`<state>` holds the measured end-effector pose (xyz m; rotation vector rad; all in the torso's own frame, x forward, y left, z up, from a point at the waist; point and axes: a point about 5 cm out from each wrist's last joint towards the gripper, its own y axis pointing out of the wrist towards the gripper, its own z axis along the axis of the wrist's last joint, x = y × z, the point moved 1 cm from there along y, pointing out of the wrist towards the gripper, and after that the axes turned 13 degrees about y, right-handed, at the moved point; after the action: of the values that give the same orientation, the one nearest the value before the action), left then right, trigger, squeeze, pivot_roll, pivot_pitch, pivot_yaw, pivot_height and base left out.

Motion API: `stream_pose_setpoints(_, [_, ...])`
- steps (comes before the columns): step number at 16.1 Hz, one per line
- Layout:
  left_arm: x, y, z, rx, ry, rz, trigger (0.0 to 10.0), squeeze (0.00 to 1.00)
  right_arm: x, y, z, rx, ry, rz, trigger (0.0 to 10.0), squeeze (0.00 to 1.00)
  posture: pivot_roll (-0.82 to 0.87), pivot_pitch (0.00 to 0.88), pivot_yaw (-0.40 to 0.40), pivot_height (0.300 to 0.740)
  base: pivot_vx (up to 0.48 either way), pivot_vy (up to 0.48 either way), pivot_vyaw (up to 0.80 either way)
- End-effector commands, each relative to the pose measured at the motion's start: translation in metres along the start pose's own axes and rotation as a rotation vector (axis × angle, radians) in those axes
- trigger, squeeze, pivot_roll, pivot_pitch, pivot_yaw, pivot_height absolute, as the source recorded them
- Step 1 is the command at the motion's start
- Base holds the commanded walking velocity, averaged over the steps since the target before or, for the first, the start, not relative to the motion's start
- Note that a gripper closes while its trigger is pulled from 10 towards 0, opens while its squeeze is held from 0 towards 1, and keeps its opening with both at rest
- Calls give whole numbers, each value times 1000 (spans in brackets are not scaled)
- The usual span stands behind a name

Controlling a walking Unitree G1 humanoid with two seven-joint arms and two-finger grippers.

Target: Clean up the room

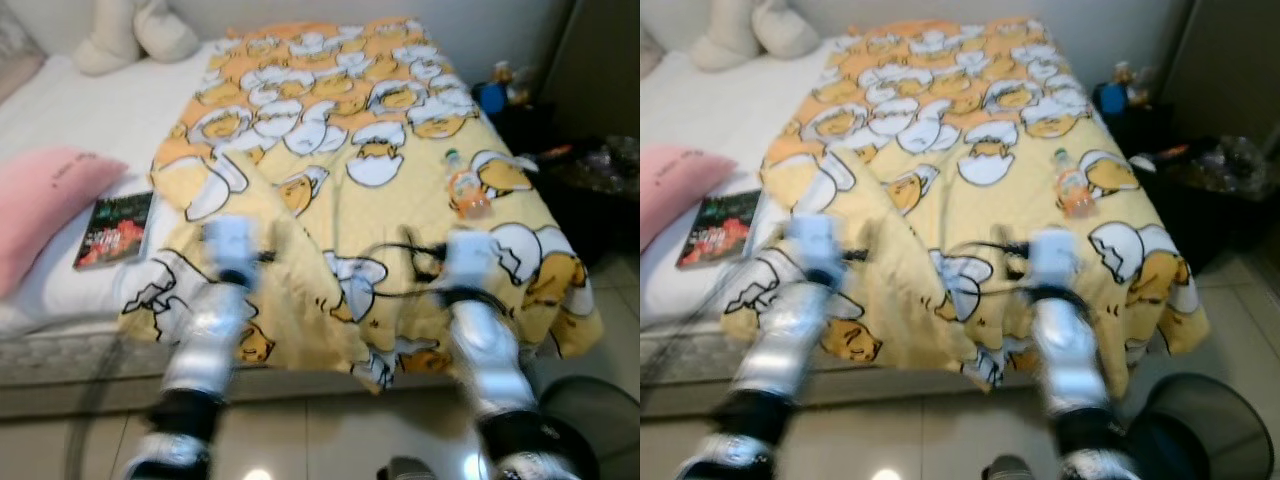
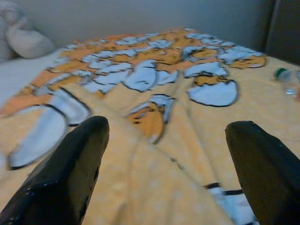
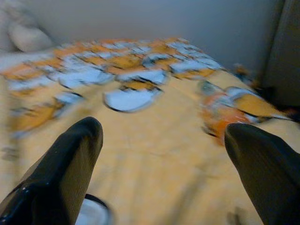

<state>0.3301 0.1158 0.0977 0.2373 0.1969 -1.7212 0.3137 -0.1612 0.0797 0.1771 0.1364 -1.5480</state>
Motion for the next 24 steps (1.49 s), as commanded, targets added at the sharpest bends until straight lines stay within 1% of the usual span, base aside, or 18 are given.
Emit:
stream_pose_setpoints(1, [-18,-5,-12,-50,-1,60,10000,0,-17,1,0,5,7,50,10000,0,-209,0,94,740,0,-431,0])
stream_pose_setpoints(3, [-18,-5,-13,-59,3,88,10000,0,-18,0,-2,-2,4,59,10000,0,-212,0,87,740,268,-396,0])
stream_pose_setpoints(7, [-8,-4,-11,-45,-2,59,10000,0,-13,2,2,-1,6,58,10000,0,-225,0,79,740,295,-374,0])
stream_pose_setpoints(10, [-9,-1,-10,-44,-11,63,10000,0,-11,2,3,0,5,54,10000,0,-236,0,84,740,315,-360,0])
stream_pose_setpoints(11, [-13,-3,-14,-68,-87,100,10000,0,-10,0,3,5,8,47,10000,0,-238,0,85,740,330,-345,0])
stream_pose_setpoints(12, [-21,-7,-22,-118,-205,169,10000,0,-9,-2,3,9,10,42,10000,0,-244,0,89,740,341,-334,0])
stream_pose_setpoints(13, [-30,-15,-32,-163,-277,238,10000,0,-8,-4,4,11,13,42,10000,0,-249,0,92,740,352,-319,0])
stream_pose_setpoints(14, [-32,-20,-36,-174,-281,242,10000,0,-7,-4,4,11,12,43,10000,0,-249,0,92,740,352,-322,0])
stream_pose_setpoints(15, [-32,-24,-38,-179,-264,229,10000,0,-7,-5,4,11,12,43,10000,0,-248,0,92,740,352,-322,0])
stream_pose_setpoints(16, [-16,-36,-49,-210,-178,105,10000,0,-3,-6,3,-8,-4,51,10000,0,-245,0,52,740,360,-311,0])
stream_pose_setpoints(17, [-10,-39,-54,-224,-134,69,10000,0,-1,-6,5,-19,-13,62,10000,0,-249,0,9,740,0,0,0])
stream_pose_setpoints(18, [-9,-39,-54,-222,-118,68,10000,0,0,-5,6,-21,-15,67,10000,0,-249,0,9,740,0,0,0])
stream_pose_setpoints(19, [-10,-32,-51,-217,-113,107,10000,0,4,-4,8,-35,-41,93,10000,0,-237,0,-6,740,0,0,0])
stream_pose_setpoints(20, [-11,-24,-41,-180,-128,132,10000,0,11,0,8,-47,-46,80,10000,0,-228,0,-6,740,0,0,0])
stream_pose_setpoints(21, [-10,-21,-31,-142,-78,113,10000,0,9,4,9,-40,-23,62,10000,0,-226,0,0,740,0,0,0])
stream_pose_setpoints(22, [-9,-21,-30,-141,-74,108,10000,0,7,5,10,-38,-21,65,10000,0,-227,0,2,740,0,0,0])
stream_pose_setpoints(24, [-9,-22,-30,-132,-86,116,10000,0,-2,6,10,-34,-18,90,10000,0,-233,0,13,740,0,-405,0])
